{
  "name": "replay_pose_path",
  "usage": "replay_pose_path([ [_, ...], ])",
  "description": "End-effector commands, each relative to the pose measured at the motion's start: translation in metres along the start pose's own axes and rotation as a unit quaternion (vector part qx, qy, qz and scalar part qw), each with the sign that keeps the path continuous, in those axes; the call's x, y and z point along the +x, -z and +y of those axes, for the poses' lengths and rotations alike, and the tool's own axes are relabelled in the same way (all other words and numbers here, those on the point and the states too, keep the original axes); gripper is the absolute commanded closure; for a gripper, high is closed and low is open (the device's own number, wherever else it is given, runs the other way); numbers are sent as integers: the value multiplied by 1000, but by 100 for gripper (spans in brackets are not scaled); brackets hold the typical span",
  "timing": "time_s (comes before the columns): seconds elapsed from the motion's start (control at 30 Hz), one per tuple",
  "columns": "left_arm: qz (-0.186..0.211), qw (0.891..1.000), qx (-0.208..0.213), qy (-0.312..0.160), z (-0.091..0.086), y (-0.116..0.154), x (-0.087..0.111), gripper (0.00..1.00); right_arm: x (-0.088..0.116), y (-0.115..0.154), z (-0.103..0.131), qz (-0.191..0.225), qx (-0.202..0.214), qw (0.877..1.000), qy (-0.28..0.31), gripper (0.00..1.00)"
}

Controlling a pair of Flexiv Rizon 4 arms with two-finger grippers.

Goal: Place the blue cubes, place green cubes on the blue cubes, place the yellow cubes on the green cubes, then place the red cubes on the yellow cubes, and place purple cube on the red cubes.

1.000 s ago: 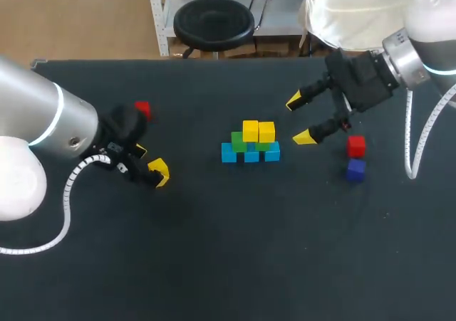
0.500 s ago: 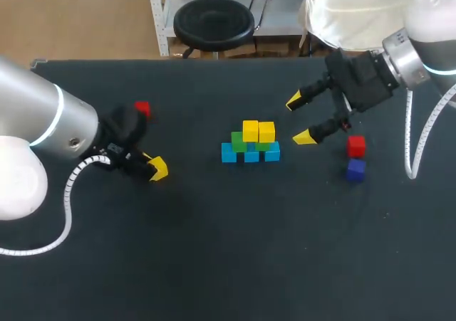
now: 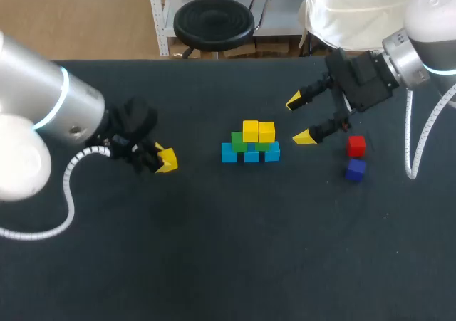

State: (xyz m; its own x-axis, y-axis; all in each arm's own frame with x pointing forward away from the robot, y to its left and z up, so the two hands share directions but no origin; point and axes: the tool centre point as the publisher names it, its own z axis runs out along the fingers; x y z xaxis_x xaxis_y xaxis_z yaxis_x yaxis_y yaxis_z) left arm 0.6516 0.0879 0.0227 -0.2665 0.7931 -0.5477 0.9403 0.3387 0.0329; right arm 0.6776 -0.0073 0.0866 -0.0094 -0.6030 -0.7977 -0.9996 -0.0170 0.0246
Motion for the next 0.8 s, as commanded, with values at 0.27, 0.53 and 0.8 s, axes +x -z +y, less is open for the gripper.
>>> replay_pose_path([
  [0.27, 32, 998, 29, -45, 4, 13, -48, 100, 0, 0, 1, -1, 0, 1000, 0, 0],
  [0.53, 66, 993, 39, -86, 5, 18, -75, 100, 0, 0, 1, -1, 0, 1000, 0, 0],
  [0.8, 75, 992, 26, -95, 5, 21, -79, 100, 0, 0, 1, -1, 0, 1000, 0, 0],
])
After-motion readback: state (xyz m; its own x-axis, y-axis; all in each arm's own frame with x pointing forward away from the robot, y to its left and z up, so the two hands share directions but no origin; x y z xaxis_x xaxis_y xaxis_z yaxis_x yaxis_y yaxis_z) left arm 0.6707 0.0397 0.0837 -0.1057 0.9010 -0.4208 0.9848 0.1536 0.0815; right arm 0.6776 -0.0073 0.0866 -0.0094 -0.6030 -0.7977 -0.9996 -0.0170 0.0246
